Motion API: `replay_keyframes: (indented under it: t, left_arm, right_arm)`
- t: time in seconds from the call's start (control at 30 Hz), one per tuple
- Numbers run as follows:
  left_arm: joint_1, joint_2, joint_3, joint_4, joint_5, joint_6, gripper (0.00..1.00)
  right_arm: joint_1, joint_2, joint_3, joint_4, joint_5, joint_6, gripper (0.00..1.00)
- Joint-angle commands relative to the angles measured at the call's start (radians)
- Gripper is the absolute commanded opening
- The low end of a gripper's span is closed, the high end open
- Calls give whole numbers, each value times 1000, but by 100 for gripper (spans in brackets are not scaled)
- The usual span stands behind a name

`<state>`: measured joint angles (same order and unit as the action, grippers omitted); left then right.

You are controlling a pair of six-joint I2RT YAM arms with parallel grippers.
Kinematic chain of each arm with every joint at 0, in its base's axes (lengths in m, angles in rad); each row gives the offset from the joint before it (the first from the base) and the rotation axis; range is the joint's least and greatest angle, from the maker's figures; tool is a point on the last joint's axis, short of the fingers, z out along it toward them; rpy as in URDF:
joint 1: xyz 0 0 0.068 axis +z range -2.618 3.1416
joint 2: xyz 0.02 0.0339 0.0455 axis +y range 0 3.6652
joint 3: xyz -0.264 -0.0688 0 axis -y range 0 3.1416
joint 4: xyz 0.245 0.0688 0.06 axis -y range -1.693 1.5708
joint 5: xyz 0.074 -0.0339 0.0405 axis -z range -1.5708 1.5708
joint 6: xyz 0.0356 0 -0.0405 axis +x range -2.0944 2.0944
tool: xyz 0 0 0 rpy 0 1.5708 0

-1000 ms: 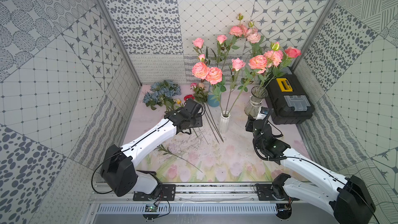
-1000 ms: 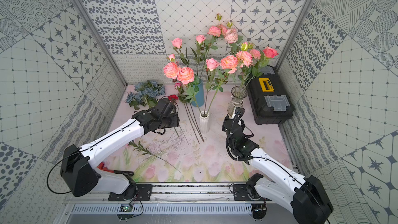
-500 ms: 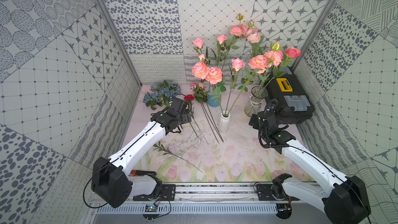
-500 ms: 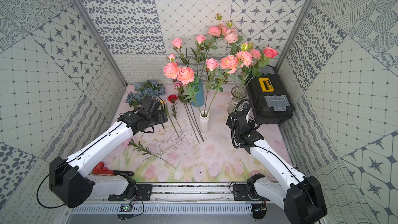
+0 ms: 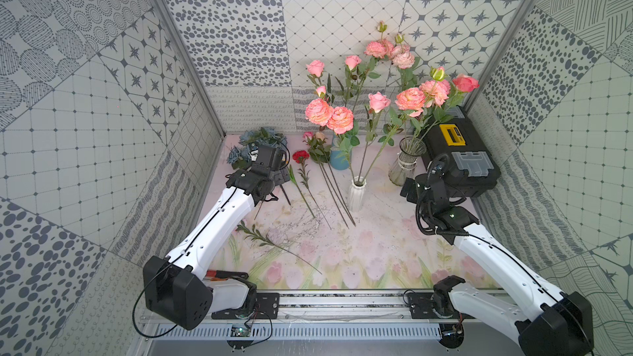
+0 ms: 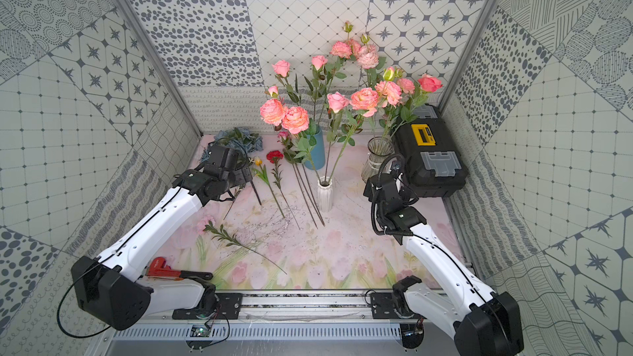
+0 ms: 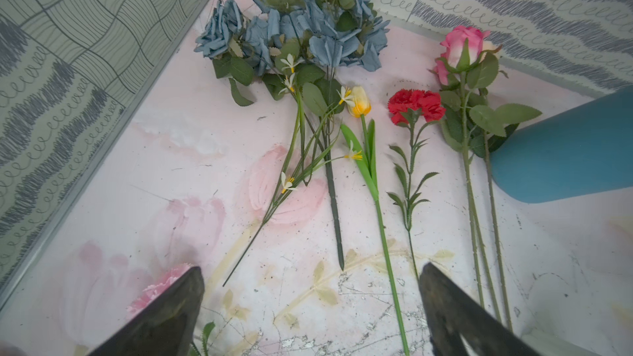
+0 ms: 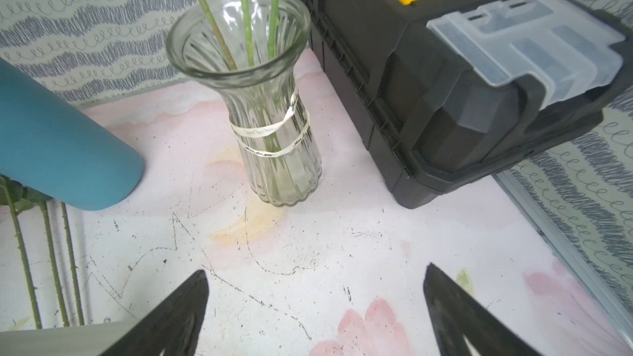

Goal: Place the pink flowers into the vase
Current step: Reset both arms

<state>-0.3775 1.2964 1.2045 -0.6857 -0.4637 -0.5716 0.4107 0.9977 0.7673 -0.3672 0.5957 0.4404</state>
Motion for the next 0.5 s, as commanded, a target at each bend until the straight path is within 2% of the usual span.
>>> replay_keyframes:
  t: [0.0, 0.07, 0.13, 0.2, 0.3, 0.4, 0.47]
  left_arm:
    - [18, -22, -20, -13, -182, 80, 98]
    - [38, -30, -67, 79, -131, 178, 98]
    - [40, -42, -136, 215, -129, 293, 98]
    - [40, -70, -251, 440, -63, 447, 98]
    - [40, -122, -457, 770, 3, 631, 98]
    - [65, -152, -639, 1054, -11, 667, 98]
    - [87, -149, -722, 1161, -8, 675, 98]
  right_arm:
    - [-3, -46, -42, 116, -3, -89, 98]
    - [-5, -42, -74, 202, 0, -156, 98]
    - [-19, -16, -65, 203, 34, -168, 98]
    - [-50, 43, -35, 179, 23, -188, 98]
    - [-83, 119, -47, 252, -23, -258, 98]
    - [-92, 148, -99, 371, -58, -345, 98]
    - [-106, 147, -135, 439, -66, -378, 98]
